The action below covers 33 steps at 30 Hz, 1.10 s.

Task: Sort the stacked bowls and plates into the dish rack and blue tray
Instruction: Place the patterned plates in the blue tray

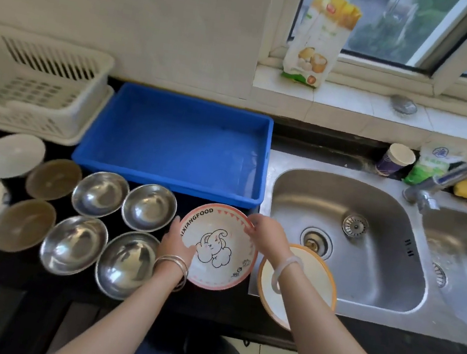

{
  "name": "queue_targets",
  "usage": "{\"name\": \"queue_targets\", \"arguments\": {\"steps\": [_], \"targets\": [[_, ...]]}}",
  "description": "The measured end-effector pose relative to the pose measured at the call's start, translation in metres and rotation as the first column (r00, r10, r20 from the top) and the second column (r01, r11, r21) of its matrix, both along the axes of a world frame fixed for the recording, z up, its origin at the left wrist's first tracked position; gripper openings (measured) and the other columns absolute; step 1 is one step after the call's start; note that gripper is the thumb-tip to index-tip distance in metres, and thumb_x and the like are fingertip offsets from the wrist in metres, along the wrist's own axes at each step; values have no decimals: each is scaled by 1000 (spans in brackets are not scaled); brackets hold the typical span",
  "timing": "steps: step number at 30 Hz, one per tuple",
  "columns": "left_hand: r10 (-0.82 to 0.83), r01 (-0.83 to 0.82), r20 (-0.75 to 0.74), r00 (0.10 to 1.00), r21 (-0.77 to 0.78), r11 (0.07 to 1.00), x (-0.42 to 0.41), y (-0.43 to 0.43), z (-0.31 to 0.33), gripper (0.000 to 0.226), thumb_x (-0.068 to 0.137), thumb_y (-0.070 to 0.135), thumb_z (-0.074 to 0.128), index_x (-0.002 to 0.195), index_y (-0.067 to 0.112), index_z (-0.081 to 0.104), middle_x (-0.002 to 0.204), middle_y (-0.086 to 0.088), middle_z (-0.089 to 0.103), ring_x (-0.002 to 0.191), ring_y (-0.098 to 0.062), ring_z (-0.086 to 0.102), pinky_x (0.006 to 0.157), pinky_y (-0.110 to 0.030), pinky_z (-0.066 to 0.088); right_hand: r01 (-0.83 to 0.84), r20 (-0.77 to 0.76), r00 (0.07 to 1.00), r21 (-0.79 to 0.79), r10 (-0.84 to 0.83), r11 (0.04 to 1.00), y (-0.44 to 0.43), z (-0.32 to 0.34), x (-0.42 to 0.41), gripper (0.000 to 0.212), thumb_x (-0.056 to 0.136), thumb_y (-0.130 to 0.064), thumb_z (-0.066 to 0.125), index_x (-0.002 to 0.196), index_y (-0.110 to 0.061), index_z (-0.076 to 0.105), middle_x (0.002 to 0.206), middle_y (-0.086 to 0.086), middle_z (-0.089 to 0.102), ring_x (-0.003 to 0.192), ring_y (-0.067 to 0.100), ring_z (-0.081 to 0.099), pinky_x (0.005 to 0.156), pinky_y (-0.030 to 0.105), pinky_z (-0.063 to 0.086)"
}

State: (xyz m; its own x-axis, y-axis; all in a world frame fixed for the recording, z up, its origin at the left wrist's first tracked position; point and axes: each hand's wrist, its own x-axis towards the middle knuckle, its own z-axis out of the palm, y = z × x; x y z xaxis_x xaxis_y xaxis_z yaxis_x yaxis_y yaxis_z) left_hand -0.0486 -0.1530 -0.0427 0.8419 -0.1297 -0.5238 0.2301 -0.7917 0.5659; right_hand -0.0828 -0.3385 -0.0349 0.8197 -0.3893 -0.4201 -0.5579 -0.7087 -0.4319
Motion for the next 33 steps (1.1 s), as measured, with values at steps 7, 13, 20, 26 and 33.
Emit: {"name": "queue_targets", "arguments": {"steps": [7, 13, 20, 26, 33], "targets": [[155, -149, 58, 986, -102, 984, 4, 8, 2, 47, 80, -8, 36, 116, 14, 56, 111, -9, 64, 94, -25, 56, 79, -31, 44, -26, 37, 999, 33, 25, 999, -5, -4, 7, 18, 88, -12, 55, 98, -18, 69, 85, 2, 69, 74, 20, 65, 66, 32, 57], [204, -198, 15, 979, -189, 962, 28, 29, 12, 43, 80, -6, 44, 113, 16, 60, 104, -2, 68, 88, -20, 61, 71, -31, 50, 32, 53, 998, 172, -42, 985, -6, 23, 13, 17, 84, -11, 61, 94, -21, 71, 71, -3, 68, 60, 20, 70, 51, 28, 59], [341, -311, -6, 940, -428, 849, 108, 50, 47, 12, 79, 7, 63, 88, 14, 64, 80, 2, 66, 64, -6, 59, 48, -17, 46, 220, 125, 946, 427, -298, 877, 3, 66, 68, 25, 82, -1, 64, 91, -24, 64, 67, 1, 71, 52, 15, 70, 43, 23, 54], [415, -410, -122, 901, -545, 731, 175, 64, 54, 15, 87, 18, 56, 101, 13, 62, 88, -7, 66, 73, -25, 62, 68, -45, 58, 298, 132, 895, 534, -426, 791, 23, 68, 144, 26, 81, 1, 64, 101, -16, 66, 66, 8, 71, 51, 17, 70, 44, 23, 54], [472, -488, -172, 865, -507, 711, 250, 77, 24, 23, 90, 8, 47, 110, 10, 59, 104, -15, 61, 86, -30, 58, 61, -36, 54, 357, 140, 847, 565, -513, 744, 54, 27, 226, 33, 81, 4, 60, 111, -8, 65, 69, 8, 68, 47, 11, 67, 43, 21, 53]]}}
